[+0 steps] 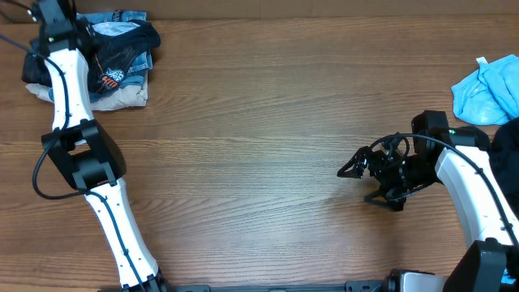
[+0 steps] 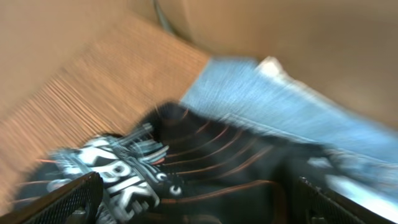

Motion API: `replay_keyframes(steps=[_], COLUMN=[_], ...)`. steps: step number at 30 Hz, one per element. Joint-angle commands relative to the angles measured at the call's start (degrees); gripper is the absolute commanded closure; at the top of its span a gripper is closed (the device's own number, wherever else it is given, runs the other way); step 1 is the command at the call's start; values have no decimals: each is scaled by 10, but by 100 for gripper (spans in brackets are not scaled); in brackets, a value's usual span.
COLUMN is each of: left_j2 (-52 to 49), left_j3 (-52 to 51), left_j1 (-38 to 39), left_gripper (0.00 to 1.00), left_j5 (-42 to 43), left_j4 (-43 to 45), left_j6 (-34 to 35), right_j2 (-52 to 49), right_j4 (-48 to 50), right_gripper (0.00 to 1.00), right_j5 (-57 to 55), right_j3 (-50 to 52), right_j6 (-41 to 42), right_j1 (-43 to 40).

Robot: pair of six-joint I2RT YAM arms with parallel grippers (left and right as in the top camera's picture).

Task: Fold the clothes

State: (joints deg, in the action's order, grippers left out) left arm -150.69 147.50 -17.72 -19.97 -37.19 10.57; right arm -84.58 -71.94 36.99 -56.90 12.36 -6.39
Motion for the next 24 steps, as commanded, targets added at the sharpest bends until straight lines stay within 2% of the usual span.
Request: replay_keyframes(steps=[1,5,13,18,24], left_j2=[130,215,396,486,554], left_j3=[17,17,17,17,17], left_j1=[28,52,108,122,122], left_gripper=[0,0,0,0,0], left_j5=[-9,-8,109,233,320], left_j4=[-17,-65,-199,-291,-422], left_j6=[15,15,12,12,-20], right_j2=[13,13,45,113,243], right_j4=[12,23,-35,-64,-96], right_gripper=[0,0,0,0,0], right_j5=[-5,-16,-45,-49,-111], right_j3=[-14,-24,-123,-153,-153], right_j6=[-3,-4,-4,-4,-4], right_j1=[-2,-2,-2,-2,-2])
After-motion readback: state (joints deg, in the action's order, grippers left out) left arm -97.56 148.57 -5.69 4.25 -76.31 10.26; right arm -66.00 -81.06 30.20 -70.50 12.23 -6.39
